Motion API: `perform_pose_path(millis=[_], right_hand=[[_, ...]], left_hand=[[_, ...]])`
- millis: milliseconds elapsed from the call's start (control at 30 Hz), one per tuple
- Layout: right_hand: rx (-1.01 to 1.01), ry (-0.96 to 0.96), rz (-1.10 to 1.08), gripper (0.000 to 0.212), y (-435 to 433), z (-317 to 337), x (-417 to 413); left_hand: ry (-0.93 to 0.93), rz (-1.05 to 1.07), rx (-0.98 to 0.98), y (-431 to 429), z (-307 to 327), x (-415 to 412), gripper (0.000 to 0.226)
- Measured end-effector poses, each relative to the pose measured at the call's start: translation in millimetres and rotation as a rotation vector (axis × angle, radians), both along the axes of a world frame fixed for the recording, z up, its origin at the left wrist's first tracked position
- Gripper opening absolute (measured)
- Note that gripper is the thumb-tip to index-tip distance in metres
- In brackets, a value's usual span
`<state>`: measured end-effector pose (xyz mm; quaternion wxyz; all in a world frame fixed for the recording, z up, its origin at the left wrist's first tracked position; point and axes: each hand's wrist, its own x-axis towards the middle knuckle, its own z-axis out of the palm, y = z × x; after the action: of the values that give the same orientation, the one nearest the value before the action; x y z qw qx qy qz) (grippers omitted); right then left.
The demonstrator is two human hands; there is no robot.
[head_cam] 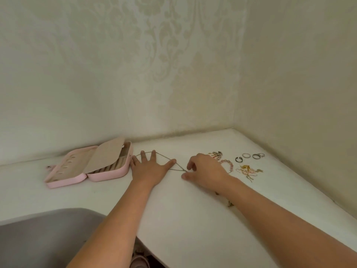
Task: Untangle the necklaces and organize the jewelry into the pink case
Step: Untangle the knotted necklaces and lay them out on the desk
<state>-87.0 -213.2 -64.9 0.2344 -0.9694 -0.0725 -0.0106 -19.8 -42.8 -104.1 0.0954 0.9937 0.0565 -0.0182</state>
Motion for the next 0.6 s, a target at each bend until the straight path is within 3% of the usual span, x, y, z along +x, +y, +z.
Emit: perform_pose_path(millis=[133,300,500,600], right_hand=[[0.063,-0.031,-0.017,0.013,8.1,-10.0,11.7],[0.204,0.073,-0.055,0.026,1.9,-7.7,19.6],[0.548,0.184,-0.076,0.037,-7.4,-4.7,21.2],[0.751,0.272,-0.066,0.031,-9.9,-5.0,24.0]], left_hand=[[0.011,-0.014,-0.008,1.3,-0.5,-0.7,0.104],[0.023,-0.039,-0.005,2.3,-0.2,-1.9,0.107],[0.029,-0.054,-0.015,2.9,-0.3,-3.6,0.111],[0.032,-0.053,-0.018,2.2,0.9,-4.1,0.112]])
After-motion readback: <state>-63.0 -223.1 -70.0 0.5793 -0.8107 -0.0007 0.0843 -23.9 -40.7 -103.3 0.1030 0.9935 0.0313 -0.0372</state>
